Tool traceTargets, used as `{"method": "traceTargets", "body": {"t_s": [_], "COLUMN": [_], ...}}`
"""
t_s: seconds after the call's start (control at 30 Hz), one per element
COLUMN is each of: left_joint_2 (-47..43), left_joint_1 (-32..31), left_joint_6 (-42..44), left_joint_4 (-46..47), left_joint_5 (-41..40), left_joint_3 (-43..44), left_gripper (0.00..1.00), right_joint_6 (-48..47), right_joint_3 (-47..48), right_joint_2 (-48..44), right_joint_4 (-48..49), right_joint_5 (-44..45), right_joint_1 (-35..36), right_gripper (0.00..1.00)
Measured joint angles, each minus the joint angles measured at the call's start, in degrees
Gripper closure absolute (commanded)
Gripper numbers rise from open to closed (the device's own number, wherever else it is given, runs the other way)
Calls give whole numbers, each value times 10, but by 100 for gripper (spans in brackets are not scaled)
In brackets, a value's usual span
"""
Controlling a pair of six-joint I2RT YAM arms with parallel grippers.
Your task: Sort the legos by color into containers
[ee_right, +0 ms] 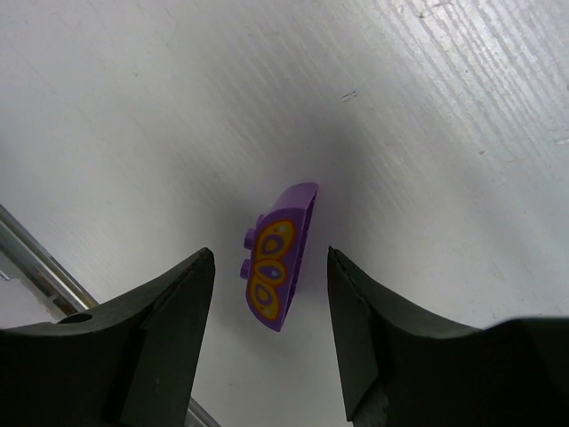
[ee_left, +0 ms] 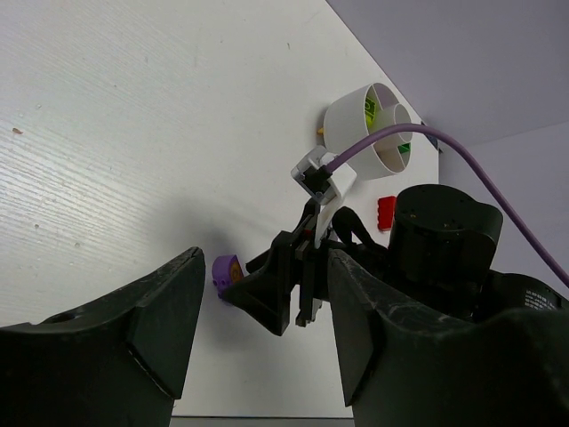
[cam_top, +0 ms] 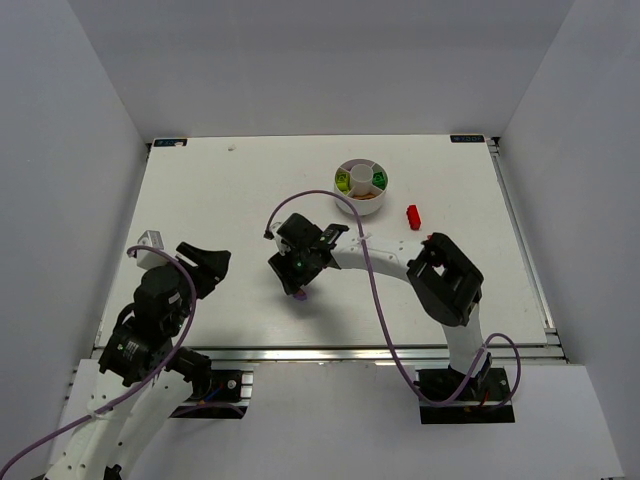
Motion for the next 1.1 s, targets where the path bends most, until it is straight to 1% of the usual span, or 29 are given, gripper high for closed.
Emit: {"method": "traceTargets", "body": {"t_s": [0.23, 0.33, 0.37, 0.43, 0.47, 0.53, 0.57, 0.63, 0.67, 0.7, 0.77, 0.87, 0.97, 1.1], "left_joint_2": [1, 1, 1, 1, 1, 1, 1, 1, 2, 3, 9, 24, 46, 78], "left_joint_1": [0, 0, 0, 0, 0, 0, 0, 0, 0, 0, 0, 0, 0, 0], "left_joint_6": [0, 0, 0, -2, -4, -5, -5, -5, -5, -5, -4, -4, -3, 1], "left_joint_4": [0, 0, 0, 0, 0, 1, 2, 6, 11, 17, 32, 60, 89, 119], "left_joint_5": [0, 0, 0, 0, 0, 0, 0, 1, 2, 4, 10, 21, 36, 54], "left_joint_3": [1, 1, 1, 1, 1, 0, 0, 0, -1, -2, -6, -21, -38, -49], "left_gripper": [33, 33, 33, 33, 33, 33, 33, 33, 33, 33, 33, 33, 33, 33], "right_joint_6": [-9, -15, -16, -21, -22, -31, -38, -52, -61, -71, -97, -152, -201, -246], "right_joint_3": [-4, -8, -8, -8, -8, -9, -9, -9, -9, -9, 1, 53, 148, 257], "right_joint_2": [14, 17, 17, 17, 17, 16, 16, 12, 7, 0, -20, -52, -64, -63], "right_joint_4": [8, 9, 9, 10, 11, 12, 12, 10, 10, 9, -3, -29, -47, -57], "right_joint_5": [9, 8, 8, 7, 7, 6, 5, -1, -7, -16, -48, -131, -214, -267], "right_joint_1": [0, 0, 0, 0, 0, 0, 0, -3, -6, -8, -23, -79, -168, -290], "right_gripper": [48, 52, 57, 65, 72, 78, 84, 89, 98, 100, 100, 100, 100, 100]}}
